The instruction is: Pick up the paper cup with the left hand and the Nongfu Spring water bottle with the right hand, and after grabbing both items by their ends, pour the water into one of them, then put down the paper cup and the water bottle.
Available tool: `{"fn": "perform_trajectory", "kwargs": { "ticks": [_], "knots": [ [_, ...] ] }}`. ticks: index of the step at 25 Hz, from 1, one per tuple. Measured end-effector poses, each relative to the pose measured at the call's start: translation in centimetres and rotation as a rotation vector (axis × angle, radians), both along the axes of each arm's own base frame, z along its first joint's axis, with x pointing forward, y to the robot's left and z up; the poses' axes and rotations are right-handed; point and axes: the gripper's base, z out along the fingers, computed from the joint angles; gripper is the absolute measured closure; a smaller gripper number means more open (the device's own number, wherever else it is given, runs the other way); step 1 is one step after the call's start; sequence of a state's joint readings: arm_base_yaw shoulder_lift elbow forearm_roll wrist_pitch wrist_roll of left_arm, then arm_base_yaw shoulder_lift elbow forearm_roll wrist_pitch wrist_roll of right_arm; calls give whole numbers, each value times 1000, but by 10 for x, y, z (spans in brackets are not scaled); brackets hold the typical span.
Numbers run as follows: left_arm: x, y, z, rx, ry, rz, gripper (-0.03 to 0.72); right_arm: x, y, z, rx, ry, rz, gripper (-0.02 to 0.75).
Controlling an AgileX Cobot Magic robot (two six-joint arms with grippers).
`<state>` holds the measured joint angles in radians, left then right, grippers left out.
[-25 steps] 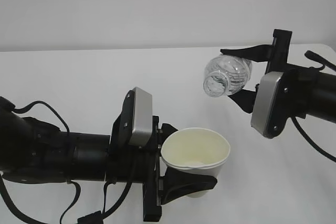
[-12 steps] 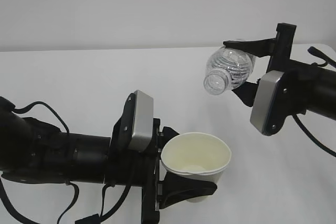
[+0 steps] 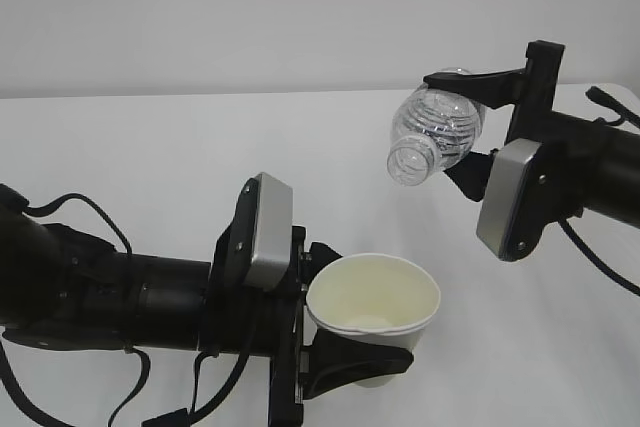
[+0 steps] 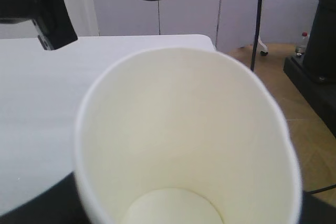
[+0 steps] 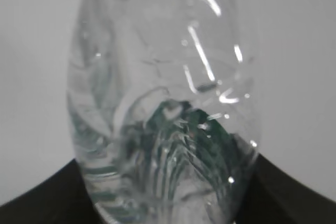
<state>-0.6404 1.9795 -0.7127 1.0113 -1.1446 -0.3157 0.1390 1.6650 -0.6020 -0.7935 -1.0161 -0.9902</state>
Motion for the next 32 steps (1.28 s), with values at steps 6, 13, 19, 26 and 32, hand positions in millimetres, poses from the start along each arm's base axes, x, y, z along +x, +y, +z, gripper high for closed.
{"fn": "perform_trajectory", "kwargs": {
  "ticks": [6,13,19,26,32],
  "knots": [
    [0,0,0,1,-1,-3,262,0,0,0,-16,-19,3,265],
    [0,0,0,1,-1,-3,262,0,0,1,-27,-42,9,265],
    [0,0,0,1,-1,-3,262,-1,1,3,-24,-71,20,265],
    [0,0,0,1,-1,-3,262,-2,3,4,-26,-89,44,265],
    [1,0,0,-3,2,9,262,-3,4,6,-9,-112,61,265]
  ]
}}
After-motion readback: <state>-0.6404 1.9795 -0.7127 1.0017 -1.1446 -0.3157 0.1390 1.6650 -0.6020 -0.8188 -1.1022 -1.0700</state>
